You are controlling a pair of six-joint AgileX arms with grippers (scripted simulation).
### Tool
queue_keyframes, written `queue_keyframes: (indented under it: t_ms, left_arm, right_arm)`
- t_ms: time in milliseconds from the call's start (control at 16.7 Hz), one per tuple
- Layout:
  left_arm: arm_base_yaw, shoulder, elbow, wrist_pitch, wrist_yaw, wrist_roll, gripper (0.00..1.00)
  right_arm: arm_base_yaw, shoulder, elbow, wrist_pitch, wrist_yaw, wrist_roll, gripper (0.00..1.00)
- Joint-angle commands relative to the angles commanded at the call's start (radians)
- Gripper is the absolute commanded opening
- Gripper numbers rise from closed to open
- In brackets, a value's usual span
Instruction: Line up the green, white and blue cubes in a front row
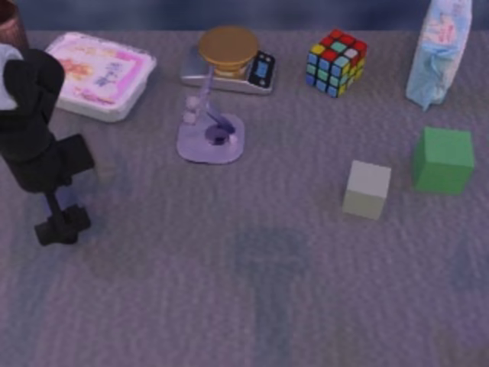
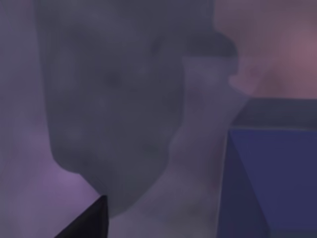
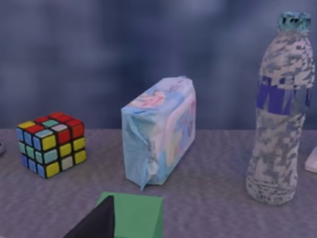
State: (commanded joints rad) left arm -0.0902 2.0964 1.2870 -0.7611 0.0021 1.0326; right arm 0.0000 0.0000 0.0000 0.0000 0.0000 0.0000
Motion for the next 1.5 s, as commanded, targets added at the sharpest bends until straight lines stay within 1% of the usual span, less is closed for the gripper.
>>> queue_keyframes:
  t_ms: [180, 960, 1020, 1440, 1500]
  left_arm:
    - [0.0, 0.001, -0.001, 0.001, 0.0, 0.0, 1.0]
    - [0.0, 0.001, -0.001, 0.001, 0.0, 0.0, 0.02]
    - [0.0, 0.001, -0.001, 0.001, 0.0, 0.0, 0.0]
    - [0.0, 0.001, -0.001, 0.001, 0.0, 0.0, 0.0]
    - [0.0, -0.04, 0.006, -0.037, 0.014, -0.016, 0.0]
  right_arm:
    - [0.0, 0.0, 0.0, 0.0, 0.0, 0.0, 1.0]
    - [0.0, 0.0, 0.0, 0.0, 0.0, 0.0, 1.0]
    - [0.0, 0.0, 0.0, 0.0, 0.0, 0.0, 1.0]
    - [0.0, 0.0, 0.0, 0.0, 0.0, 0.0, 1.0]
    - [0.0, 0.0, 0.0, 0.0, 0.0, 0.0, 1.0]
